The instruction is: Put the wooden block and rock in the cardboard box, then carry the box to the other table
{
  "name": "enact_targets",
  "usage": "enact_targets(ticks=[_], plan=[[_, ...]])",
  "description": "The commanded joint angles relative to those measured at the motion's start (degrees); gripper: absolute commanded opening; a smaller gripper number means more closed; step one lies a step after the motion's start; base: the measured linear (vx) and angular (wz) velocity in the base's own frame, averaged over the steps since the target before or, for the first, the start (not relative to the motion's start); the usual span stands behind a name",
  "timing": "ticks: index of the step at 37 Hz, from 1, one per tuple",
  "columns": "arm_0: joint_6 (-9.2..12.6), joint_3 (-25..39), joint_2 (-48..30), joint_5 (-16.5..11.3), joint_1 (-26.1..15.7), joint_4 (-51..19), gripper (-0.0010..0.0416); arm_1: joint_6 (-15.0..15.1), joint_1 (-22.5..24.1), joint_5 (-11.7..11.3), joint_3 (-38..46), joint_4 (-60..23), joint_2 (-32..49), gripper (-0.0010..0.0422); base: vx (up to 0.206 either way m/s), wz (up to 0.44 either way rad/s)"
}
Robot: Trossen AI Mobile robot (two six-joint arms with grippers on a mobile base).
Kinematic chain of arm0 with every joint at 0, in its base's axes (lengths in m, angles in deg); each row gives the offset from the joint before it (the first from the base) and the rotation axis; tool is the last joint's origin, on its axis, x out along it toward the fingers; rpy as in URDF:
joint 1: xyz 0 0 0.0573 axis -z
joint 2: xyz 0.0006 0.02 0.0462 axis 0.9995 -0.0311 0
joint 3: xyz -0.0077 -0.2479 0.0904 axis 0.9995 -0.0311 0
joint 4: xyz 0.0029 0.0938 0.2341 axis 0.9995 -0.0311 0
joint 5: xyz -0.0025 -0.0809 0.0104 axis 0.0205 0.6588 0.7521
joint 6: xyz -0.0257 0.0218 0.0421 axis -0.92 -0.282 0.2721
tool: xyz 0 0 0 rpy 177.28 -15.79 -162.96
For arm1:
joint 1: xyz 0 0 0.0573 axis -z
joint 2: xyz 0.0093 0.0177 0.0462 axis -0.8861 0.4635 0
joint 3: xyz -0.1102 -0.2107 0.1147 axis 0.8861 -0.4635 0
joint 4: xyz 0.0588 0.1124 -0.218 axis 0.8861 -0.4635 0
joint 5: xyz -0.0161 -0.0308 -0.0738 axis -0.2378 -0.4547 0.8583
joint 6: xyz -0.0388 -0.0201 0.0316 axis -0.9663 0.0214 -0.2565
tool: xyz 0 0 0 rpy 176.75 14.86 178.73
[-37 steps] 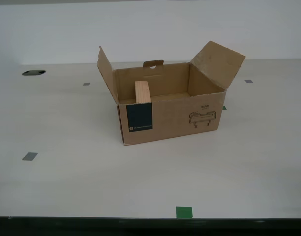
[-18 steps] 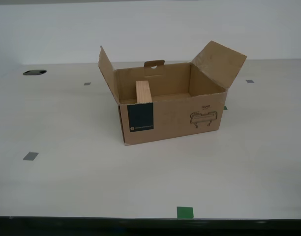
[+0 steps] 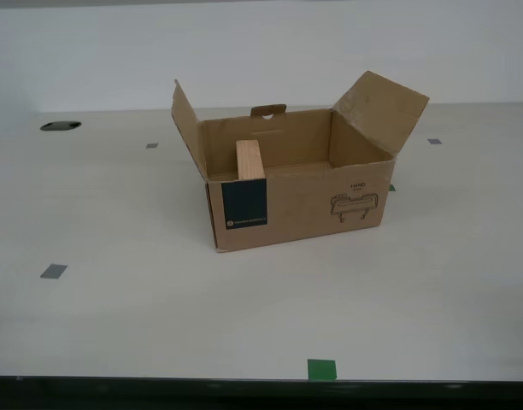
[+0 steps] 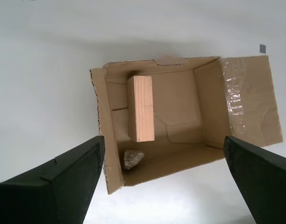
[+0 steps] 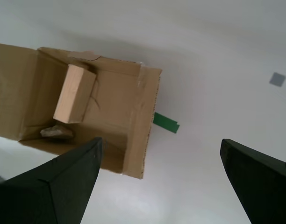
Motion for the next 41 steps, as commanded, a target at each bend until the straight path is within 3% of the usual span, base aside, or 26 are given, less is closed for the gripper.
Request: enact_targets(ticks=[1, 6, 13, 23, 35, 41], plan=[[-1.7, 0.0, -1.1, -1.5, 0.7, -0.6, 0.0352, -1.3, 0.0, -0.2, 0.0, -0.1, 0.0, 0.0346, 0.0, 0.0], [-2.1, 0.0, -3.3, -1.6, 2.4, -1.5, 0.0352, -3.1, 0.0, -0.4, 0.0, -1.4, 0.0, 0.0346, 0.0, 0.0], [-2.5, 0.1, -6.9, -6.6, 4.8, -4.1, 0.0343, -6.5, 0.1, -4.1, -0.1, -5.4, 0.0, 0.0346, 0.0, 0.0], [-4.0, 0.1, -10.0, -9.6, 4.7, -3.9, 0.0307, -8.9, 0.2, -5.4, -0.6, -8.3, 0.0, 0.0346, 0.0, 0.0], [-4.0, 0.1, -9.6, -9.7, 4.7, -4.0, 0.0272, -8.8, 0.2, -5.4, -6.1, -7.6, 0.0, 0.0346, 0.0, 0.0], [-2.7, 0.0, -9.6, -9.6, 4.7, -4.2, 0.0262, -9.2, 0.2, -5.4, -7.9, -6.6, 0.0, 0.0346, 0.0, 0.0]])
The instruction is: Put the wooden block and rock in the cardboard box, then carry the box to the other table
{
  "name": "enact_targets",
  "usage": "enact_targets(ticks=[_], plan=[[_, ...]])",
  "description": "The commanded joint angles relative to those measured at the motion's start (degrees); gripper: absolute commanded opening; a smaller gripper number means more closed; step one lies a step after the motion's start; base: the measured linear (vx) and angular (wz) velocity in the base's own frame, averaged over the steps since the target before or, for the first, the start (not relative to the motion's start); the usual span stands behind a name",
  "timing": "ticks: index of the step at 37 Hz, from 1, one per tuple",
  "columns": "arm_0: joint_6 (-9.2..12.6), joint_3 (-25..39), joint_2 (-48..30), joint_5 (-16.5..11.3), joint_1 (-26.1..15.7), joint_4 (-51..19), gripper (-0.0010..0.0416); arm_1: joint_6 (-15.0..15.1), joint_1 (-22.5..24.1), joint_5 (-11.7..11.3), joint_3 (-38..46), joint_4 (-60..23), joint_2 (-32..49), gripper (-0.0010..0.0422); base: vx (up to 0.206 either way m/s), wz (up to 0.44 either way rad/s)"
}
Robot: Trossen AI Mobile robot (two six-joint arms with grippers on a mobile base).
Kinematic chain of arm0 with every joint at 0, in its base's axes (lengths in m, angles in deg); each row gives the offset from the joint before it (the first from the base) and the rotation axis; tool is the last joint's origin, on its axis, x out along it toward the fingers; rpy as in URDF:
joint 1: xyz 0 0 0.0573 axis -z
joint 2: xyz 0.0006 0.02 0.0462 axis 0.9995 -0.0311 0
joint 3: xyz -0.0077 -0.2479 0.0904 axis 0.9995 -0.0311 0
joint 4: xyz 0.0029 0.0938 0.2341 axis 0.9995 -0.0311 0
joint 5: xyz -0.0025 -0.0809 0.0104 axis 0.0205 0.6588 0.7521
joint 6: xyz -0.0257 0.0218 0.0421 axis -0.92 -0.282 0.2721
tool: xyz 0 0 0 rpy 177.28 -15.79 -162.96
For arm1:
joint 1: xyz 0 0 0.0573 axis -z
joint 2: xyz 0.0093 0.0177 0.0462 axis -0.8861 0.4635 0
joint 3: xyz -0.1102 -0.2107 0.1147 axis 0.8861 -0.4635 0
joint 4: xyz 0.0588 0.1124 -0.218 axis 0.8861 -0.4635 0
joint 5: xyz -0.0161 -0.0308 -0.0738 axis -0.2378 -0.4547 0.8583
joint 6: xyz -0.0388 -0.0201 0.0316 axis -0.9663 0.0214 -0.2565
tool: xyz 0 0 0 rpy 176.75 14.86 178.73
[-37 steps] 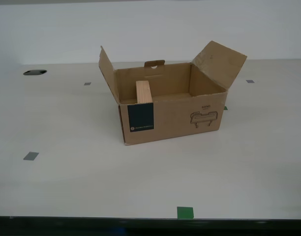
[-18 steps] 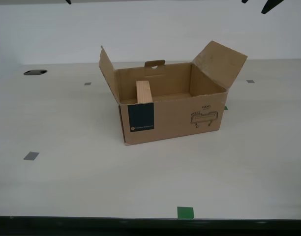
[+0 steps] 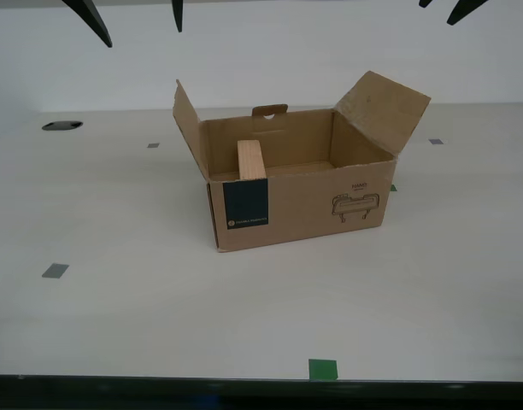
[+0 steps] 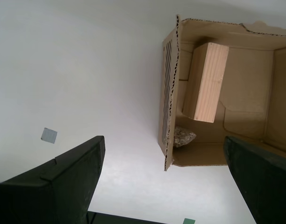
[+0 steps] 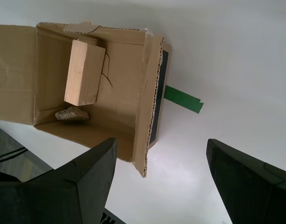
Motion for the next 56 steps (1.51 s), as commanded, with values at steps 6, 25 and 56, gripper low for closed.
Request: enact_targets(ticks=[6, 25, 56], plan=[[0.5, 0.0, 0.0, 1.1, -0.1, 0.6, 0.0268, -0.5, 0.0, -0.2, -0.2, 1.1, 0.0, 0.0346, 0.0, 0.0], [0.7, 0.0, 0.0, 5.3, -0.4, 0.8, 0.0384, 0.0, 0.0, -0.2, -0.2, 2.2, 0.0, 0.0346, 0.0, 0.0], [0.7, 0.0, -0.1, 4.7, -0.8, 1.0, 0.0391, 2.0, -0.2, 0.8, -0.7, 5.3, 0.1, 0.0346, 0.0, 0.0]])
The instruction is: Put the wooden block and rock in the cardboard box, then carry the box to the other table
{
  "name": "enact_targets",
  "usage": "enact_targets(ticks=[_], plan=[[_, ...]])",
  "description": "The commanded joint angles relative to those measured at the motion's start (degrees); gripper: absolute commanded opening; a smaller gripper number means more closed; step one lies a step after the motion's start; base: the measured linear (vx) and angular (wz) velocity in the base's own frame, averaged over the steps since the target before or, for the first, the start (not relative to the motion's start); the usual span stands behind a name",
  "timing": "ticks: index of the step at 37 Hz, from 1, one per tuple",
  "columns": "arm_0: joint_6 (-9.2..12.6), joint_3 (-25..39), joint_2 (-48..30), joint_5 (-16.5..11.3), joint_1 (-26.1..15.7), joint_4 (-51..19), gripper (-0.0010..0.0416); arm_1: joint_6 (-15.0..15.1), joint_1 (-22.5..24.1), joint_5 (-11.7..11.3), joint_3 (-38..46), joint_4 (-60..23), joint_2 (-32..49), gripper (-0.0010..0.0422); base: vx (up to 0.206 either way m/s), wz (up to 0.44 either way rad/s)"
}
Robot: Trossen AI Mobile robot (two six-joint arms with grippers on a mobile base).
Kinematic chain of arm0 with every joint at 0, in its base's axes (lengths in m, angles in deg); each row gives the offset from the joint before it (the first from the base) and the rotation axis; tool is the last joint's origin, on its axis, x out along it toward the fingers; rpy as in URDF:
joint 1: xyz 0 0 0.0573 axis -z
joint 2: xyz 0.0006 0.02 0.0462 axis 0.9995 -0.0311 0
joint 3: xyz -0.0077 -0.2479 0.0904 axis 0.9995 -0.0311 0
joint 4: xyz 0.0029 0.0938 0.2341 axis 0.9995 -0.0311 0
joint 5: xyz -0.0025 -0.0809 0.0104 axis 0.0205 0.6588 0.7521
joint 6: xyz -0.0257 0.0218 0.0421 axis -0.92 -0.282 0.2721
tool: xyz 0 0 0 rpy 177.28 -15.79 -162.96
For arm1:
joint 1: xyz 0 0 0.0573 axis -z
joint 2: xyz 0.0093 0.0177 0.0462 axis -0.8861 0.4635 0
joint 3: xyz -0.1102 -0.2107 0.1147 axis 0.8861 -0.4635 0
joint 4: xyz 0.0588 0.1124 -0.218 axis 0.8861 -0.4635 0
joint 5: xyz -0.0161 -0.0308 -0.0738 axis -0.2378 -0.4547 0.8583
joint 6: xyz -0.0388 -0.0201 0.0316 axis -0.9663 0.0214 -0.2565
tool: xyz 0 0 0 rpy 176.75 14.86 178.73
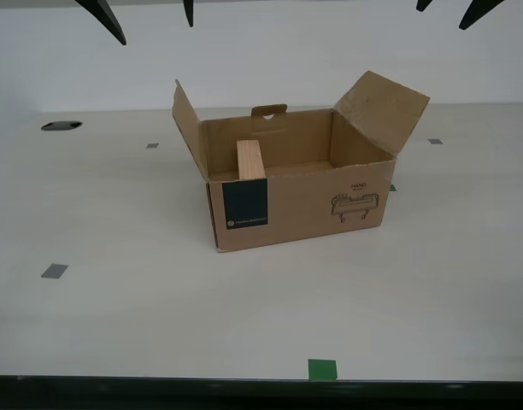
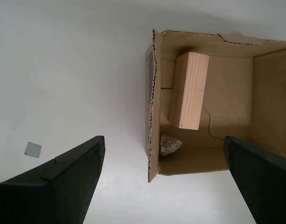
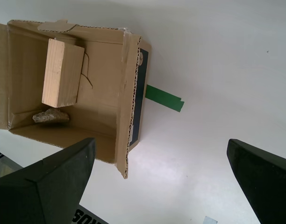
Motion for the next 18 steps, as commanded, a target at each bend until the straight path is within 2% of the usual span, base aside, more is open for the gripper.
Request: enact_targets(ticks=[1, 3, 7, 15, 18], plan=[[0.0, 0.0, -0.1, -0.5, -0.1, 0.0, 0.0391, 0.5, 0.0, 0.1, -0.5, 1.5, 0.0, 0.0346, 0.0, 0.0], [0.0, 0.0, -0.1, -1.2, -0.1, 0.0, 0.0392, 0.6, -0.1, 0.1, -1.1, 2.3, 0.0, 0.0346, 0.0, 0.0], [0.0, 0.0, -0.1, -4.8, -0.1, 0.0, 0.0392, 0.6, -0.1, 1.2, -2.9, 3.2, 0.0, 0.0346, 0.0, 0.0], [0.0, 0.0, -0.1, -5.3, -0.2, -0.1, 0.0392, 0.9, -0.3, 1.2, -5.9, 4.7, 0.0, 0.0346, 0.0, 0.0], [0.0, -0.3, -0.1, -7.4, -0.2, -0.2, 0.0391, 1.7, -0.3, 1.2, -7.4, 6.5, 0.0, 0.0346, 0.0, 0.0]])
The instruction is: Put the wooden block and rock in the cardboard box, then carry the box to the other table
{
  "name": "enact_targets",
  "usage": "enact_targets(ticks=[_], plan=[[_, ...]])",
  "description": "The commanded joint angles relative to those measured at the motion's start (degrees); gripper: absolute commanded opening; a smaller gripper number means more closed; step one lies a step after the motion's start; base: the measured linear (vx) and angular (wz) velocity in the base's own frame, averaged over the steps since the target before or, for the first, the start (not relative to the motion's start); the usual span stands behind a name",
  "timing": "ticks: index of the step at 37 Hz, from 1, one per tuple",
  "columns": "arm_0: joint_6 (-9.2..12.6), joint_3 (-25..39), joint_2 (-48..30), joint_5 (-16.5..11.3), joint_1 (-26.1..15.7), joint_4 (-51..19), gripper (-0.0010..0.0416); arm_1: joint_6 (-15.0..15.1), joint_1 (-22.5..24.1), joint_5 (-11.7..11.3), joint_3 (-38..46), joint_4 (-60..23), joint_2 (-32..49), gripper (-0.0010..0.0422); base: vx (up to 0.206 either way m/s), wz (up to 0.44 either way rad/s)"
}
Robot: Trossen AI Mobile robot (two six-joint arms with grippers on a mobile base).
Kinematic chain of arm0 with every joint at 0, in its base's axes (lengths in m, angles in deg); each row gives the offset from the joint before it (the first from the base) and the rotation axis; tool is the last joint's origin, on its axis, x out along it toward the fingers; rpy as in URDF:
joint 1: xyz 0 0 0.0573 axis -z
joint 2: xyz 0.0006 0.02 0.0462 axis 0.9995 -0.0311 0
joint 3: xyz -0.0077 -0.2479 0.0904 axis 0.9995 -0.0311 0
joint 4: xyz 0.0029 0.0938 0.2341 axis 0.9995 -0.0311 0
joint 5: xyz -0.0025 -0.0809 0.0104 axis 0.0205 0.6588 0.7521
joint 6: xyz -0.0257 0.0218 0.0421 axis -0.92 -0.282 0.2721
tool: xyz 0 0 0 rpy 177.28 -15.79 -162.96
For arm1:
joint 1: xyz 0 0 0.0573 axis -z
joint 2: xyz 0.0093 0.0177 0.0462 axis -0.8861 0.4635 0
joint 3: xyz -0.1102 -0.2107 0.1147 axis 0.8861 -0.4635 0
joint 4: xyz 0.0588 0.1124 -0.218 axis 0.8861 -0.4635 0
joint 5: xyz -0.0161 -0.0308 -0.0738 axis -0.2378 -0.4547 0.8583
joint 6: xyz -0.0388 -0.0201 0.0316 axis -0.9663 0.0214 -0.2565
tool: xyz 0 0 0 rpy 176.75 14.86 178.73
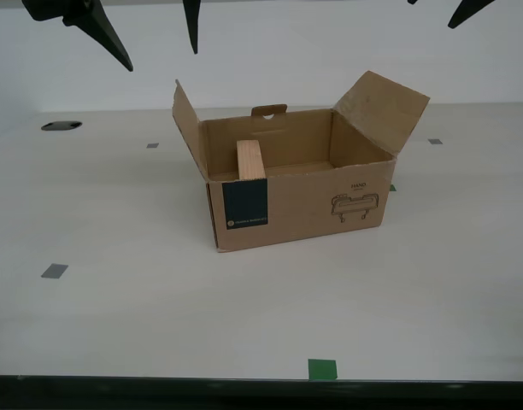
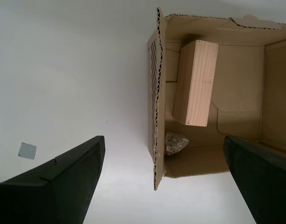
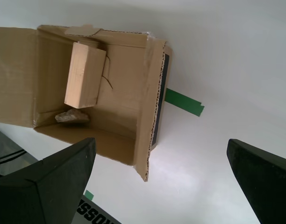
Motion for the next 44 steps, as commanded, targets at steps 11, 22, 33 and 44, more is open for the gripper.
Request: enact_targets(ticks=[11, 22, 33, 44], plan=[[-0.2, -9.1, -0.1, -5.7, -0.3, 4.7, 0.0389, 1.7, -0.2, 1.0, -5.9, 7.5, 0.0, 0.0346, 0.0, 0.0], [-0.1, -16.0, -0.1, -5.9, -0.6, 9.8, 0.0389, 2.8, -0.4, 2.2, -5.9, 8.9, 0.0, 0.0346, 0.0, 0.0], [0.1, -17.8, -0.1, -9.6, -2.7, 13.4, 0.039, 3.0, -0.4, 2.2, -5.9, 9.1, 0.0, 0.0346, 0.0, 0.0], [0.1, -17.7, -0.4, -9.6, -3.6, 15.7, 0.039, 3.2, -0.3, 2.4, -5.9, 9.0, 0.0, 0.0346, 0.0, 0.0]])
